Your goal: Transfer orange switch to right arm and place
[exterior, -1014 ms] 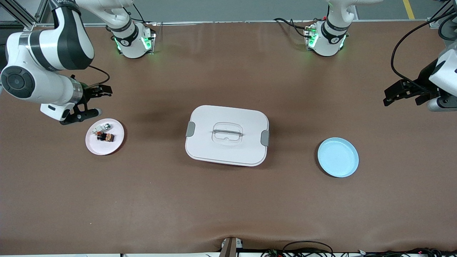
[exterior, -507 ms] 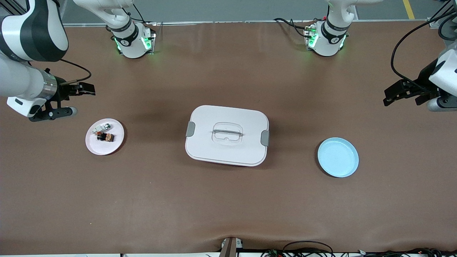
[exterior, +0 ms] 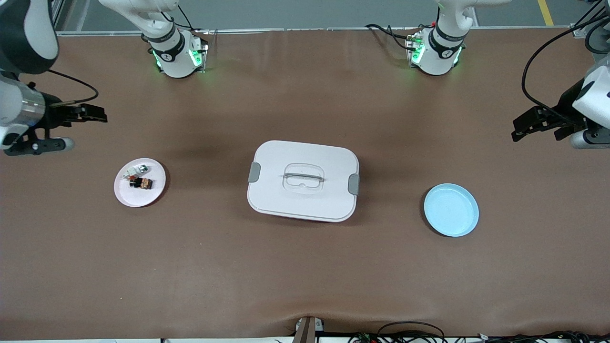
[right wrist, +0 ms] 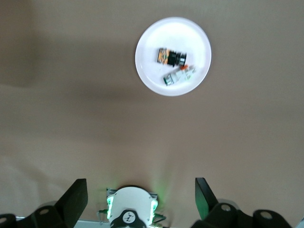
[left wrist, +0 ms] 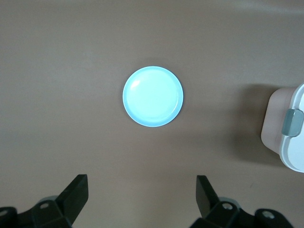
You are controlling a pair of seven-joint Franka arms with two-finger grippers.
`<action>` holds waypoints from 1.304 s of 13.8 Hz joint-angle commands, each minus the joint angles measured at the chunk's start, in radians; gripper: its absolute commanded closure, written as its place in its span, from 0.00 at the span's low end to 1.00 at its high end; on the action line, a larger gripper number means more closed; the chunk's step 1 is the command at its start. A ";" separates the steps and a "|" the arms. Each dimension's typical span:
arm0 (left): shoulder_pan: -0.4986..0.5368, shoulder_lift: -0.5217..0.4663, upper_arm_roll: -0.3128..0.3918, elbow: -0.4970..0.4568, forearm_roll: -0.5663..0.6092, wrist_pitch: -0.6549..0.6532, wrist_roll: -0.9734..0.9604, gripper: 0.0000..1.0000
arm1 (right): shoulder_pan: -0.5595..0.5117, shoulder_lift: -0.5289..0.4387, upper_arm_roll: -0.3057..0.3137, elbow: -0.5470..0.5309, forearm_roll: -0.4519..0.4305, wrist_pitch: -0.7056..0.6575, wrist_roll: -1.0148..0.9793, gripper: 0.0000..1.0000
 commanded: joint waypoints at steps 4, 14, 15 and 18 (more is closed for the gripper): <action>0.000 0.009 -0.001 0.023 -0.003 -0.022 -0.008 0.00 | 0.036 0.008 0.010 0.075 0.006 -0.056 -0.041 0.00; -0.003 0.009 -0.001 0.022 -0.001 -0.022 -0.009 0.00 | 0.141 0.009 0.021 0.142 0.010 -0.061 0.249 0.00; -0.003 0.007 -0.001 0.022 -0.001 -0.022 -0.009 0.00 | 0.141 0.009 0.021 0.153 0.012 -0.063 0.250 0.00; -0.003 0.007 -0.001 0.023 -0.001 -0.022 -0.009 0.00 | 0.131 0.005 0.013 0.165 0.096 -0.084 0.250 0.00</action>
